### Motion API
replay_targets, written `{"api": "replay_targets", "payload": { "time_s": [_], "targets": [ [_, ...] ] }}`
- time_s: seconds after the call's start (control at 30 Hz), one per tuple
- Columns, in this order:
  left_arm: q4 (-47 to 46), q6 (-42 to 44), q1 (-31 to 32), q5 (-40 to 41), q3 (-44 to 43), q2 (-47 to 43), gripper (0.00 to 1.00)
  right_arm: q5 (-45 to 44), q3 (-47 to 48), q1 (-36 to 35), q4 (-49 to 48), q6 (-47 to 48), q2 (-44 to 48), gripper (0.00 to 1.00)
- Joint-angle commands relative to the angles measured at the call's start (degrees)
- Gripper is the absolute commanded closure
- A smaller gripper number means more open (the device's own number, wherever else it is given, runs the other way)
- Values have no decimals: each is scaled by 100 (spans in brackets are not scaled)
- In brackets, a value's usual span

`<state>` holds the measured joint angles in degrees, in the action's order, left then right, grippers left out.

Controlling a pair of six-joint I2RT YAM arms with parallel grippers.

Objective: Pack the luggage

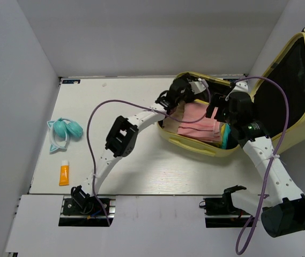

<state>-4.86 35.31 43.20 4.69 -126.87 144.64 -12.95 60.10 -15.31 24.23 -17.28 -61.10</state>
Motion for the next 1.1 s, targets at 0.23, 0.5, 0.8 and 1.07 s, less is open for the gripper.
{"api": "replay_targets", "payload": {
  "time_s": [0.23,0.5,0.8,1.07],
  "targets": [
    [-660,-996,-118,357,671,-1295,1,-33,-42,28,-181,-29,212,15],
    [1938,-2867,-601,682,1393,-3429,1,231,2,37,-95,-39,213,13],
    [7181,-6041,-2620,2062,3302,-5366,1,504,134,11,3,14,-173,12],
    [7597,-6819,-4275,2359,6522,-7323,1,934,310,19,12,-118,-665,12]
  ]
}}
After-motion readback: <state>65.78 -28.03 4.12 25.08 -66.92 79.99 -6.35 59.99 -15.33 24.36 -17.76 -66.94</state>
